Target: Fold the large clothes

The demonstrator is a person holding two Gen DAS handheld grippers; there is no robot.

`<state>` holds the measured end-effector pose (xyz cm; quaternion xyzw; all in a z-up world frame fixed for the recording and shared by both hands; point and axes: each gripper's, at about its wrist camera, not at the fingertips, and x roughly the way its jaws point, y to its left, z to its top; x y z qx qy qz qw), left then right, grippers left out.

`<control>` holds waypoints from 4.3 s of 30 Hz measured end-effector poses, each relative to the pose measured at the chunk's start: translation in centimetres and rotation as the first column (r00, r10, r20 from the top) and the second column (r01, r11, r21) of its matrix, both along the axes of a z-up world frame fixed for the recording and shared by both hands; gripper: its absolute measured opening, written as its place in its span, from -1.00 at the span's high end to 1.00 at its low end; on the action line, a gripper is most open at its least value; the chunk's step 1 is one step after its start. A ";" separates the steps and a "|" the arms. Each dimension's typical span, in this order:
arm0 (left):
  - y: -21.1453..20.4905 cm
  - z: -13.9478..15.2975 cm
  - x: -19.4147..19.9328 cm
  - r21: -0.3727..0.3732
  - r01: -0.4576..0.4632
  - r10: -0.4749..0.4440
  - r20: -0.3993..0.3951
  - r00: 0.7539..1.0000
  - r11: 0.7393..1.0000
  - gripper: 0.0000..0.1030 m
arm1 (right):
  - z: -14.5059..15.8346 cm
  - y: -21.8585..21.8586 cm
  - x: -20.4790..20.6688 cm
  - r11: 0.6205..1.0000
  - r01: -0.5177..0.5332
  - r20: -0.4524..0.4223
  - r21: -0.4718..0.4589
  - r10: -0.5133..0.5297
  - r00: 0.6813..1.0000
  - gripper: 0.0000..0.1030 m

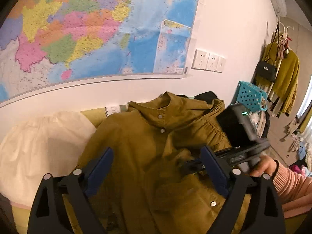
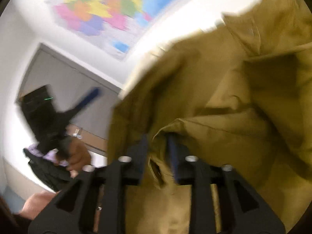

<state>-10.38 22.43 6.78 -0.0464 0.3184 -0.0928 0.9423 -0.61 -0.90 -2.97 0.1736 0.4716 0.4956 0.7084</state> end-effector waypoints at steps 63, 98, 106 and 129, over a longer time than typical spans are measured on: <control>7.6 -9.2 -6.9 0.254 -0.240 0.296 -0.210 0.932 0.937 0.61 | -1.3 12.0 1.1 0.862 0.061 0.436 -0.504 0.193 0.879 0.42; 4.6 6.9 -7.1 0.028 -0.185 0.177 0.189 0.966 0.982 -0.08 | 18.7 -2.8 -10.8 0.968 0.082 0.602 -0.239 0.082 0.794 0.93; 1.1 -0.9 1.1 0.131 -0.147 0.149 -0.006 0.989 0.981 -0.21 | 14.8 -12.9 -1.8 0.872 0.364 0.505 -0.327 -0.164 0.848 0.93; -1.7 -8.7 9.3 0.229 -0.097 0.137 -0.163 0.977 0.969 -0.21 | 0.9 -19.8 -2.6 0.878 0.381 0.251 -0.291 -0.314 0.915 -0.23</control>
